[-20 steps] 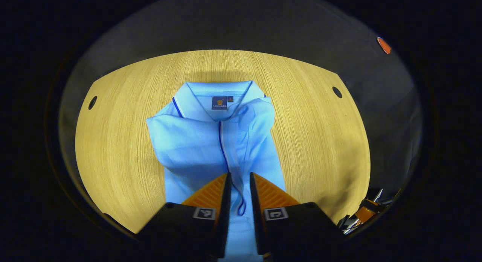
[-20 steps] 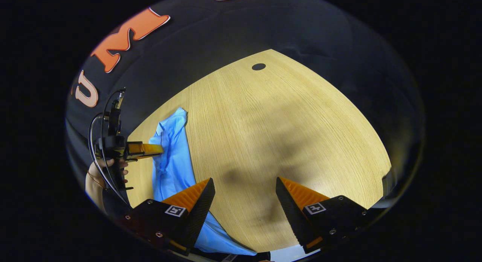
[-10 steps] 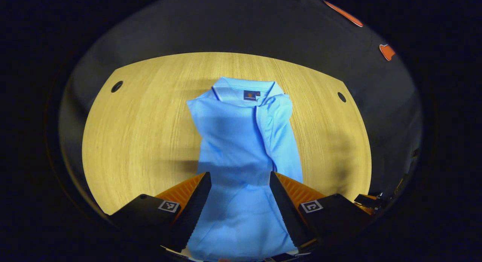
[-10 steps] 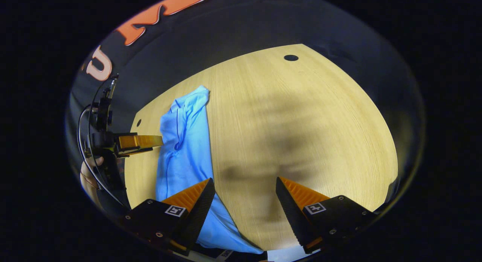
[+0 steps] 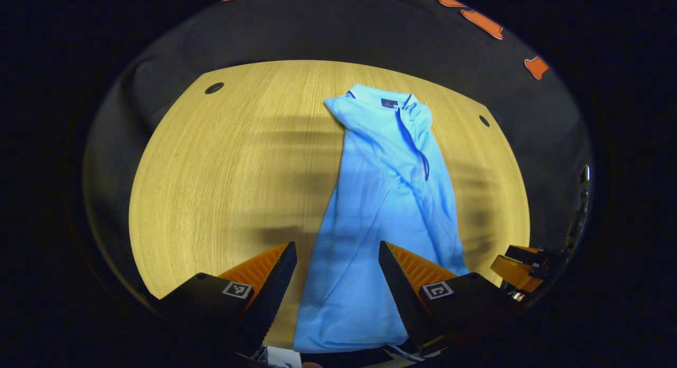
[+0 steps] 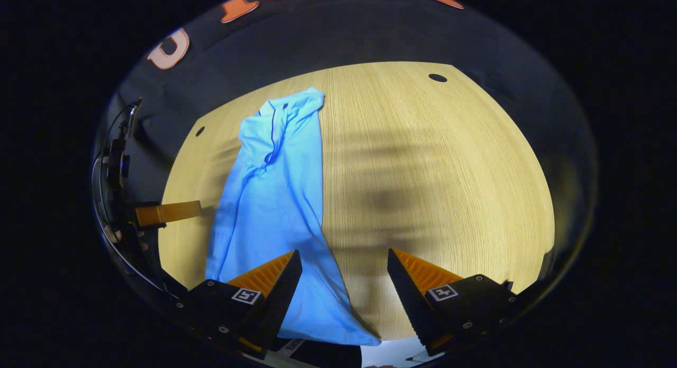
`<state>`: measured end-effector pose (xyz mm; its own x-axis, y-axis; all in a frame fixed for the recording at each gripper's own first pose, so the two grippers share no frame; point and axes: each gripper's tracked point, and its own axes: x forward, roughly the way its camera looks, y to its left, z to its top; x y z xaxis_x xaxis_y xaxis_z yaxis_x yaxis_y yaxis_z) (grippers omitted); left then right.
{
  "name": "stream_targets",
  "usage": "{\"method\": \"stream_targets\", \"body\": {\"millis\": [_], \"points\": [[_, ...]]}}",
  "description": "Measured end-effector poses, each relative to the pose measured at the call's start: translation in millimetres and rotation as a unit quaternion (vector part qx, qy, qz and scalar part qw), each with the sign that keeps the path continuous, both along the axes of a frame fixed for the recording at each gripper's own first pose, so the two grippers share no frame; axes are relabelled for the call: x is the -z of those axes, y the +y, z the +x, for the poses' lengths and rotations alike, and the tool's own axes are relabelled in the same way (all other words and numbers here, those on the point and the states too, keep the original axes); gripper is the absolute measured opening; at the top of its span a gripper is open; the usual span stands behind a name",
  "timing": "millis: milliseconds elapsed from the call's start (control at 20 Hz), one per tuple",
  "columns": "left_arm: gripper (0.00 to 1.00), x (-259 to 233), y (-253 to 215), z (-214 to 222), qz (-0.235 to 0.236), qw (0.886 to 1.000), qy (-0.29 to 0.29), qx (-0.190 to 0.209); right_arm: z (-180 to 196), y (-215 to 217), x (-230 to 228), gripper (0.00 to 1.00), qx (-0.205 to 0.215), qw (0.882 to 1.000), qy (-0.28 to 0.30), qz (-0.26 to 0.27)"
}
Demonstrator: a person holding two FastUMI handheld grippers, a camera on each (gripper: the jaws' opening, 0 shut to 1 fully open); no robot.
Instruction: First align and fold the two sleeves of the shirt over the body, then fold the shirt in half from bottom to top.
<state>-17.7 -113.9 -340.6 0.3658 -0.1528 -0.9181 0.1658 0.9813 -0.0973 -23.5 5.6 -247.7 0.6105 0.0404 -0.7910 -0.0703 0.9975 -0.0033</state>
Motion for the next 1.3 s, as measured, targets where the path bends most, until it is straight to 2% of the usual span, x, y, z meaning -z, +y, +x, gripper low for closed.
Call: {"method": "stream_targets", "body": {"millis": [300, 500, 750, 950, 1300], "points": [[1.0, 42, 46, -99, 0.002, 0.998, 0.059, -0.019, -71, 12, 46, 0.99, -0.028, 0.997, 0.048, -0.049], [1.0, 51, 64, -147, 0.003, 0.997, 0.076, -0.017, -110, 8, 69, 0.99, -0.025, 0.995, 0.072, -0.069], [1.0, 61, 63, -180, 0.005, 0.996, 0.093, 0.008, -124, -2, 82, 0.99, -0.016, 0.993, 0.079, -0.09], [1.0, 72, 54, -190, 0.016, 0.994, 0.107, 0.03, -126, -5, 91, 0.99, -0.015, 0.991, 0.082, -0.1], [0.99, 78, 52, -192, 0.041, 0.992, 0.119, 0.022, -126, -4, 104, 0.99, -0.009, 0.99, 0.096, -0.101]]}}
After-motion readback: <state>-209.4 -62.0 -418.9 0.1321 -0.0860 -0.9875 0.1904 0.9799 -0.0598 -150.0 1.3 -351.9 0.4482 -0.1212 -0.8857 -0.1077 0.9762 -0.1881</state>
